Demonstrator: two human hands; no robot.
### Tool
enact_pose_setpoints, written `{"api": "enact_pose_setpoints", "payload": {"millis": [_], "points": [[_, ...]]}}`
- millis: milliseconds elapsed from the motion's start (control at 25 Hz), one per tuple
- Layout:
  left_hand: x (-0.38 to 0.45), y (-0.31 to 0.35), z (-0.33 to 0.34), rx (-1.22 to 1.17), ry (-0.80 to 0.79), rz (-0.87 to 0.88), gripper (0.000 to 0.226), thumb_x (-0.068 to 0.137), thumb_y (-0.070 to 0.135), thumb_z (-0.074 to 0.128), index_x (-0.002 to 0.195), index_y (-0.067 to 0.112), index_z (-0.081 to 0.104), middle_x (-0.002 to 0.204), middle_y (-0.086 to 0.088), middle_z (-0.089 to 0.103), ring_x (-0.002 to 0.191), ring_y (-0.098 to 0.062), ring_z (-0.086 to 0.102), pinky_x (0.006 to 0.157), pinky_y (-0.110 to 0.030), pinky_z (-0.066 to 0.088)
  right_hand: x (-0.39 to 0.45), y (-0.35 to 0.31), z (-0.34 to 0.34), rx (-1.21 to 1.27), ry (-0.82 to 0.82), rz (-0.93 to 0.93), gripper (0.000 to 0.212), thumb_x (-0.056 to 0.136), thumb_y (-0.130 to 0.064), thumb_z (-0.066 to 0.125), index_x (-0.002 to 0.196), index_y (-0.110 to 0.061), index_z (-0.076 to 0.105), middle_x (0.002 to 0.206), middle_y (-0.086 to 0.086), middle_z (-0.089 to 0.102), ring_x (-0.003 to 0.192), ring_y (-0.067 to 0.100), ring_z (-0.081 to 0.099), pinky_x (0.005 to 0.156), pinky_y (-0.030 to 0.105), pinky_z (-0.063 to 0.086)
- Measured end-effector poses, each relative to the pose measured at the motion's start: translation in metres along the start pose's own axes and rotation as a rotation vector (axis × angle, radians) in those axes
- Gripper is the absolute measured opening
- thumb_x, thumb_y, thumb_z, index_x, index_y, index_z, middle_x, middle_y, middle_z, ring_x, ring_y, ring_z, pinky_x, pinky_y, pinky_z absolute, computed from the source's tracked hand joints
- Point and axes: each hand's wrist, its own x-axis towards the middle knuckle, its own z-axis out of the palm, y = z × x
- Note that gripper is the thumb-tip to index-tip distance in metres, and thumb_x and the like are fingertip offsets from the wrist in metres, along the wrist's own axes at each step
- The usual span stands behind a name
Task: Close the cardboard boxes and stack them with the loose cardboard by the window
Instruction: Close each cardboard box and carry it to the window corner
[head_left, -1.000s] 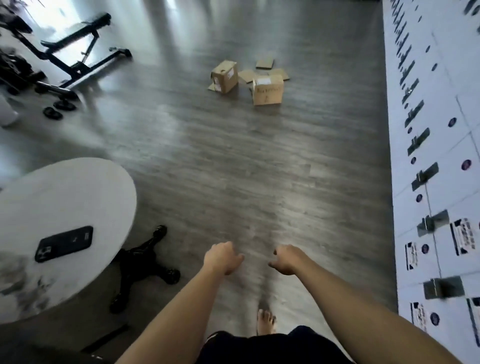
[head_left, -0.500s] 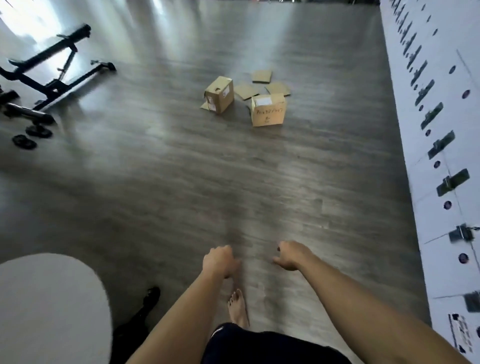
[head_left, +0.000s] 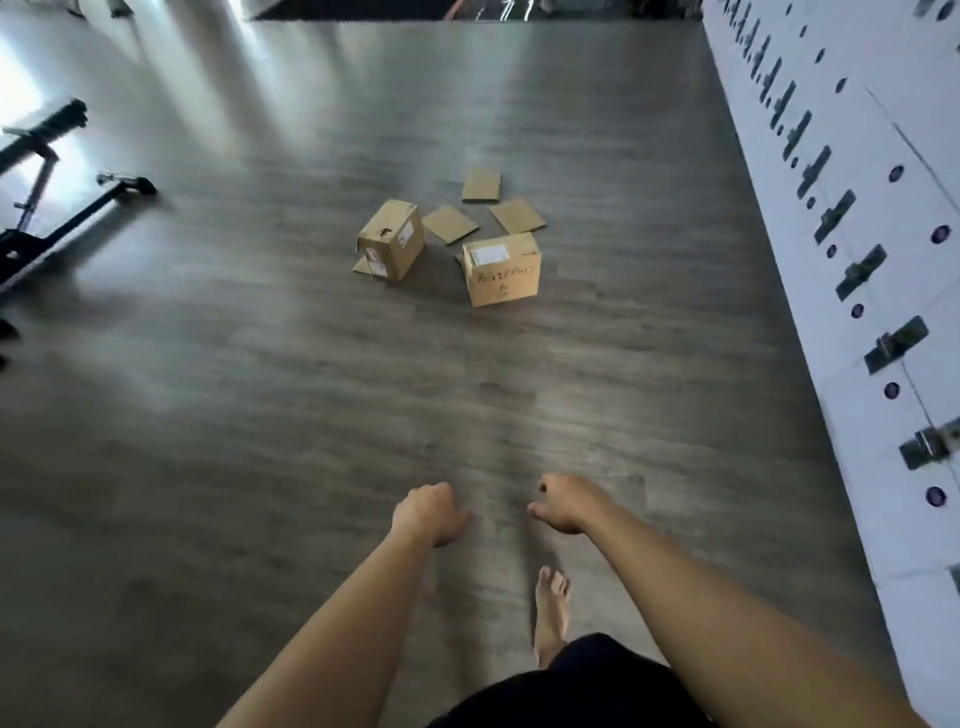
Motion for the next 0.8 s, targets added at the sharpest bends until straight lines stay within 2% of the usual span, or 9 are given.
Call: {"api": "enact_pose_setpoints", "payload": {"millis": [160, 360, 600, 800], "points": [[0.075, 0.049, -0.072, -0.06, 0.025, -0.024, 0.052, 0.093, 0.049, 0.054, 0.131, 0.014, 0.056, 0.134, -0.009, 0.061, 0.125, -0.029, 0.055, 0.099, -0.035, 0.046, 0.08, 0.016, -0.084, -0.011, -0.029, -0.014, 0.055, 0.095, -0.051, 0.052, 0.136, -0.013, 0.052, 0.139, 0.013, 0.056, 0.125, 0.031, 0.055, 0.1, 0.039, 0.047], [0.175, 0.086, -0.169, -0.149, 0.089, 0.011, 0.06, 0.094, 0.054, 0.055, 0.138, 0.014, 0.053, 0.139, -0.009, 0.057, 0.13, -0.027, 0.051, 0.103, -0.036, 0.043, 0.187, 0.015, -0.19, -0.046, -0.02, -0.023, 0.053, 0.095, -0.052, 0.052, 0.134, -0.016, 0.053, 0.136, 0.012, 0.057, 0.122, 0.032, 0.056, 0.097, 0.037, 0.048], [0.295, 0.06, -0.244, -0.086, 0.023, -0.042, 0.047, 0.09, 0.047, 0.054, 0.124, 0.015, 0.062, 0.126, -0.008, 0.065, 0.116, -0.029, 0.061, 0.098, -0.038, 0.051, 0.312, -0.01, -0.272, 0.0, -0.02, 0.024, 0.052, 0.097, -0.047, 0.053, 0.134, -0.012, 0.053, 0.137, 0.013, 0.056, 0.124, 0.03, 0.055, 0.098, 0.035, 0.046], [0.405, 0.041, -0.334, -0.048, -0.021, -0.025, 0.049, 0.092, 0.047, 0.053, 0.129, 0.016, 0.06, 0.132, -0.007, 0.063, 0.122, -0.028, 0.058, 0.099, -0.036, 0.048, 0.396, -0.048, -0.365, 0.075, 0.011, 0.089, 0.053, 0.095, -0.049, 0.054, 0.137, -0.016, 0.052, 0.14, 0.011, 0.056, 0.124, 0.03, 0.055, 0.097, 0.035, 0.046]]}}
